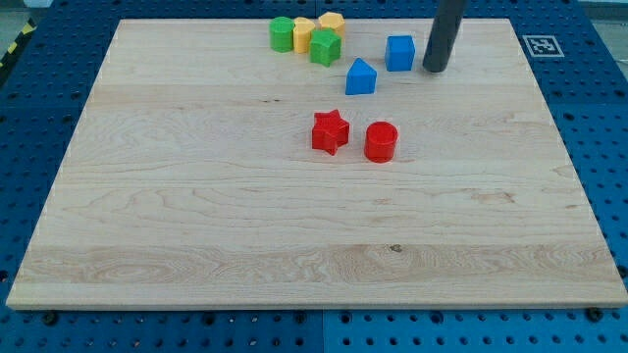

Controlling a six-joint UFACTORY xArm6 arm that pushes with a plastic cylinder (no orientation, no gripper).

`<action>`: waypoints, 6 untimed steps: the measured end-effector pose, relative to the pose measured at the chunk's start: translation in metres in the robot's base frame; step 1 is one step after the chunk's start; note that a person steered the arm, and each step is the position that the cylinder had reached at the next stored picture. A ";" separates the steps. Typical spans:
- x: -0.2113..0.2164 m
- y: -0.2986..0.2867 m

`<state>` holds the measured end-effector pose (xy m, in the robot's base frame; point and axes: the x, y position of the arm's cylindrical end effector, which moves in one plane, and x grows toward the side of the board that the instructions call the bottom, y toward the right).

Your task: Move the blue cube to the right of the green star

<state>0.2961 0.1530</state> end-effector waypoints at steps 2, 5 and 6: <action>-0.007 -0.042; -0.009 -0.085; -0.009 -0.072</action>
